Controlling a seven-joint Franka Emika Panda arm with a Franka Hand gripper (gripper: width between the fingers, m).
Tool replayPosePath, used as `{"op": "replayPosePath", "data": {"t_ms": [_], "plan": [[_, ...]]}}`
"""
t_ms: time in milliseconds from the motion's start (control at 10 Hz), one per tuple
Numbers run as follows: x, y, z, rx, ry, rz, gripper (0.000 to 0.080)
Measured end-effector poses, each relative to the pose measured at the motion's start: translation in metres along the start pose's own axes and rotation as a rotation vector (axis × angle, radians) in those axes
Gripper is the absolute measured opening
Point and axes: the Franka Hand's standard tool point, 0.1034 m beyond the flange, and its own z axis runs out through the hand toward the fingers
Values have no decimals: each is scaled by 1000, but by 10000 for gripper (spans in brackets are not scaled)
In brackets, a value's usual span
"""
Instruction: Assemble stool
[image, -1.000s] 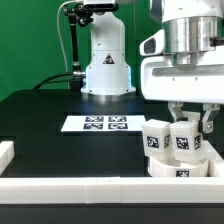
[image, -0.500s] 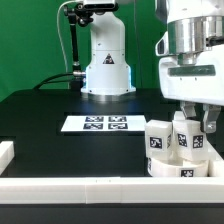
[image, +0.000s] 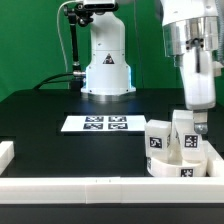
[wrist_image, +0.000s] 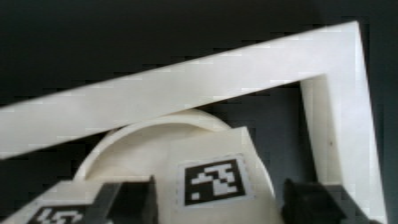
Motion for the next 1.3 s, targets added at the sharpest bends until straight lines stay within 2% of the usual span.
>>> {"op": "replayPosePath", "data": {"t_ms": [400, 500, 600, 700, 800, 900, 1100, 1200, 1300], "plan": [[-1, 1, 0, -1, -8, 100, 347], [-1, 1, 0, -1, -8, 100, 550], [-1, -2, -5, 5, -14, 69, 550], [-1, -7, -14, 18, -24, 29, 631], [1, -11, -22, 41, -31, -31, 644], [2, -13, -24, 47, -36, -41, 644], [2, -12, -23, 46, -30, -186, 649], [2, -10, -21, 38, -18, -291, 649], [0, -6, -17, 18, 7, -432, 649]]}}
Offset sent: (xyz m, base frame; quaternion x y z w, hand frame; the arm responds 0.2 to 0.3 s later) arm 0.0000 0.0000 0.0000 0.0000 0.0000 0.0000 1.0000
